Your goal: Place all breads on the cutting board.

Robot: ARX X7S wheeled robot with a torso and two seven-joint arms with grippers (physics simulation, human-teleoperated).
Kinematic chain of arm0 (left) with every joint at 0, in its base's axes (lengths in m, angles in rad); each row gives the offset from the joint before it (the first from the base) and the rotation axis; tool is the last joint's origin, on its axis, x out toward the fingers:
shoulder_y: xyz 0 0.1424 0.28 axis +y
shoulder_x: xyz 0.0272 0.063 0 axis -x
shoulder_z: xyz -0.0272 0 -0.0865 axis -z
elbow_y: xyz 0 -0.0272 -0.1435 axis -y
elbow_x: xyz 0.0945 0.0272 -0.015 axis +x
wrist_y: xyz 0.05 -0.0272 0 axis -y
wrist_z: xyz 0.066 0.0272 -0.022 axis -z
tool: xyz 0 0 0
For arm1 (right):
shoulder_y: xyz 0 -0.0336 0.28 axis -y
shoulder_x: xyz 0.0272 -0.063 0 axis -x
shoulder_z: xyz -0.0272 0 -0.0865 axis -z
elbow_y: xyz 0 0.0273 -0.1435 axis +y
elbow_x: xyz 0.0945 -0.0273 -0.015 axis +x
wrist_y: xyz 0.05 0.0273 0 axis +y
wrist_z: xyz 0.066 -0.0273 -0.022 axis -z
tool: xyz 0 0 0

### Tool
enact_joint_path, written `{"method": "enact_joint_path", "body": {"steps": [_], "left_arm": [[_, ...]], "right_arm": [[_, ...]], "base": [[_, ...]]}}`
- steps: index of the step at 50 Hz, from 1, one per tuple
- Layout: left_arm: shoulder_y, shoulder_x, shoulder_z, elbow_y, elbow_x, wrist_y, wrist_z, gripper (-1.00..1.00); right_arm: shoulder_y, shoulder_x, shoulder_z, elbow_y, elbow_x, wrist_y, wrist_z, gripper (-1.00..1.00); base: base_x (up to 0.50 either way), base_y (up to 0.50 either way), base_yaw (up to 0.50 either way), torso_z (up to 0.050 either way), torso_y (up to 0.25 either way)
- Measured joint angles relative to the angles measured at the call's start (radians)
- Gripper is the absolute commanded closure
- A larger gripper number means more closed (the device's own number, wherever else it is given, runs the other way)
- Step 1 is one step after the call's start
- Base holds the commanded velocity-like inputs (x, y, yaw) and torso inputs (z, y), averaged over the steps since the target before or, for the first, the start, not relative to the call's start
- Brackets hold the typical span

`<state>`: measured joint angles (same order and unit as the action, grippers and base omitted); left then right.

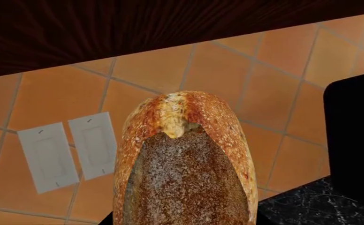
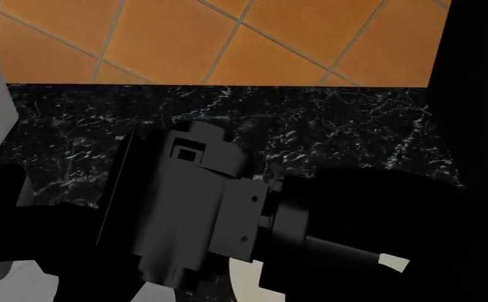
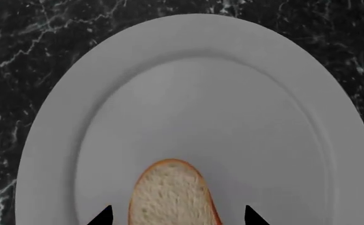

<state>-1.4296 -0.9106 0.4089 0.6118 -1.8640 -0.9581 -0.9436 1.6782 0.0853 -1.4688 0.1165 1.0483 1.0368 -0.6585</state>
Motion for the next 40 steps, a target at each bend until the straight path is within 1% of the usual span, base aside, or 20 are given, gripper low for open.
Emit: {"method": "enact_joint_path", "body": {"steps": [29,30,40], "left_arm": [[0.003,-0.003,0.001,0.003,0.007,0.011,-0.007,1.0],[0.003,-0.003,0.001,0.003,0.007,0.011,-0.007,1.0],[0.004,-0.003,0.001,0.004,0.01,0.015,-0.006,1.0]], "right_arm": [[-0.026,-0.007,-0.031,0.016,-0.003,-0.009,-0.027,-1.0],[-0.026,-0.006,-0.031,0.015,-0.002,-0.009,-0.027,1.0],[-0.027,0.006,-0.028,0.007,0.019,0.001,-0.019,1.0]], "base": [[0.0,0.0,0.0,0.0,0.0],[0.0,0.0,0.0,0.0,0.0],[0.0,0.0,0.0,0.0,0.0]]}}
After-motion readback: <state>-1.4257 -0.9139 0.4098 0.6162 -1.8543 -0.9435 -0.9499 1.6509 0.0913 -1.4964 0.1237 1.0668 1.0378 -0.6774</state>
